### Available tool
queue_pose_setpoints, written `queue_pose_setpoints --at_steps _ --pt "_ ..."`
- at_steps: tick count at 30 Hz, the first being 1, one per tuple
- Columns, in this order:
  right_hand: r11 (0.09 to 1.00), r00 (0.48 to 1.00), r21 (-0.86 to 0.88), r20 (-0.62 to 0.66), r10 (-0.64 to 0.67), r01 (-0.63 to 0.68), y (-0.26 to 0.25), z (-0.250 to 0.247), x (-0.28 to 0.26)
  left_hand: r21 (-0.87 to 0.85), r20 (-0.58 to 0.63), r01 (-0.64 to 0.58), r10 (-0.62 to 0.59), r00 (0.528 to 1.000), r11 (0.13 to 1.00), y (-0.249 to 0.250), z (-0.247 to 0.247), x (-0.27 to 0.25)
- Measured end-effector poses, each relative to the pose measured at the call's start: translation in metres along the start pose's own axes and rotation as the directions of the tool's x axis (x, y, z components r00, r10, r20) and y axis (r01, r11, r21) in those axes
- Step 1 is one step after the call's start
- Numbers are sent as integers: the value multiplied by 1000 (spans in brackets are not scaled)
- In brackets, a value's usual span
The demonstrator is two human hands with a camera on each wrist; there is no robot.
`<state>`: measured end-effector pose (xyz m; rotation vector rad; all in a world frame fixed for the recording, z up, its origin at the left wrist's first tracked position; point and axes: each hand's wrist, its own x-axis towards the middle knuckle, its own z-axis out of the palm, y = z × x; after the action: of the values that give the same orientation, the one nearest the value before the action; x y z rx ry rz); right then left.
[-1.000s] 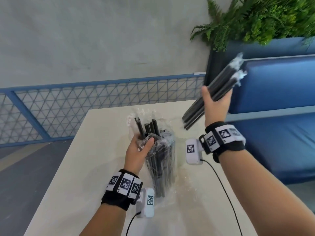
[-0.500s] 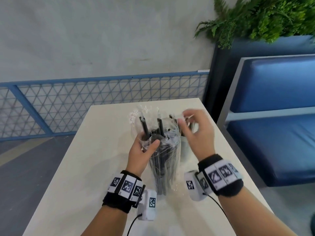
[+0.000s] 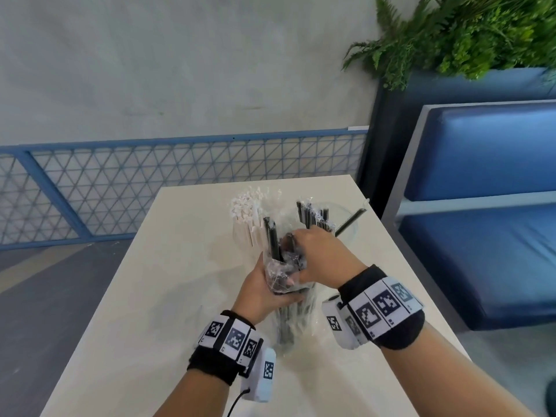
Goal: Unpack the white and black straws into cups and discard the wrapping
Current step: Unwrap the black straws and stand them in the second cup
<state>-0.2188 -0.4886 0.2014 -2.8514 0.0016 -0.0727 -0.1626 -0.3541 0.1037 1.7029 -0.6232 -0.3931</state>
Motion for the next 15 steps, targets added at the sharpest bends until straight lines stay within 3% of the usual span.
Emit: queue_pose_setpoints --at_steps 4,7,11,15 --pt "1000 997 -29 81 -2 4 -3 3 1 -14 63 12 -11 998 1000 -6 -6 3" --pt "998 999 -64 35 -27 29 -6 6 2 -60 59 28 -25 998 998 -9 -6 3" --pt "998 999 38 -28 -41 42 -5 7 3 -65 9 36 -36 999 997 -13 -6 1" --pt "1000 1000 0 22 -23 23 -11 7 3 -104 5 19 -19 1000 994 -9 -9 2"
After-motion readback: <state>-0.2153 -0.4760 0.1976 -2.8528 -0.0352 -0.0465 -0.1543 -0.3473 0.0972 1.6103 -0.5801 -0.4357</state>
